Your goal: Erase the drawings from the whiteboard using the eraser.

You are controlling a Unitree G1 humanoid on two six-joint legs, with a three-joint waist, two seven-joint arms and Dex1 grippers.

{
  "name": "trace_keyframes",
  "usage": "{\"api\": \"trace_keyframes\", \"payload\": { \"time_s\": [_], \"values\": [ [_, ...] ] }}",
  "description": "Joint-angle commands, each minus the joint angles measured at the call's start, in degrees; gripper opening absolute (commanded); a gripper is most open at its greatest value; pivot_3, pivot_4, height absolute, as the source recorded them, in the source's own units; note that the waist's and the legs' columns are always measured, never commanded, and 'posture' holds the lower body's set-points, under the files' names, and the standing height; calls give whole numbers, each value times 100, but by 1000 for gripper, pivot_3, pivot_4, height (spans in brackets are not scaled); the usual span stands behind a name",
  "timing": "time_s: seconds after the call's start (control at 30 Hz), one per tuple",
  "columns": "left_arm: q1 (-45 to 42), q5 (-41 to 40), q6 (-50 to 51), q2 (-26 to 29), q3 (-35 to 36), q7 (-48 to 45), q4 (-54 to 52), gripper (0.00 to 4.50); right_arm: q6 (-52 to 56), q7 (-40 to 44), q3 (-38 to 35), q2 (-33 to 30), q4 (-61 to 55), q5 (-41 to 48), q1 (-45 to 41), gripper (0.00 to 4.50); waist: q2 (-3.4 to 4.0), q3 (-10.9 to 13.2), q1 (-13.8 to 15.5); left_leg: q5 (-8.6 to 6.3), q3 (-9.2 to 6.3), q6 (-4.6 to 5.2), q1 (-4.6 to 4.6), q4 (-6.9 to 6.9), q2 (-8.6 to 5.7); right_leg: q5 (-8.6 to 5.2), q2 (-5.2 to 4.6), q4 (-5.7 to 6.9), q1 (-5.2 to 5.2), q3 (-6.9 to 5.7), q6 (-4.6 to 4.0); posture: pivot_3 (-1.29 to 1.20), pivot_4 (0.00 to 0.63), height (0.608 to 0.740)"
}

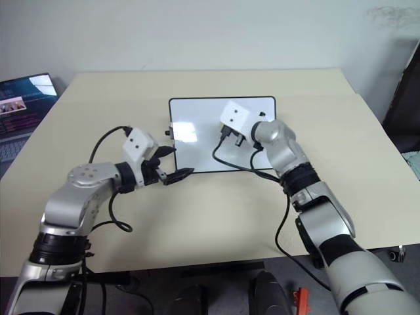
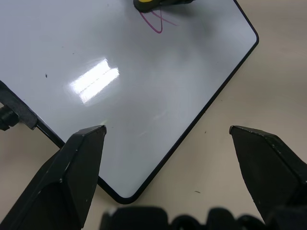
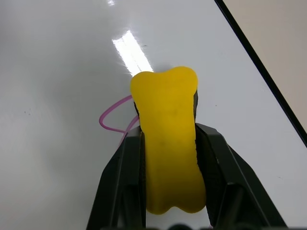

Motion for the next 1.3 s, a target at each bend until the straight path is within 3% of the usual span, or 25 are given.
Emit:
{"api": "trace_keyframes", "payload": {
  "time_s": [0.03, 0.53, 1.0, 1.3],
  "values": [
    [-69, 21, -98, 69, 6, -86, -47, 4500, -111, -151, -11, 86, 173, -16, -122, 1111, 0, 0, -1, 0, 0, 0, 0, 0, 0, 0, 0, 0, 0, 0, 0, 0, 150, 740],
    [-125, 20, -75, 69, 29, -107, -17, 4500, 267, 532, 169, -271, 77, -72, 553, 1111, -3, -2, 18, 1, -2, 0, 79, 6, 0, -17, 1, -4, 78, 1, 31, 0, 150, 740],
    [-165, 22, -99, 39, -11, -116, -35, 4500, -63, -529, -289, -417, 798, 22, -154, 1111, -4, -3, 124, 5, -1, 1, 87, 10, -1, -14, 1, -7, 90, 3, 30, 0, 150, 740],
    [-147, 23, -96, 108, 29, -137, -67, 4500, 18, -3, -28, -350, 415, -6, 215, 1110, -4, -3, 115, 5, -1, 1, 85, 6, 0, -15, 1, -12, 88, 3, 31, 0, 150, 740]
  ]
}}
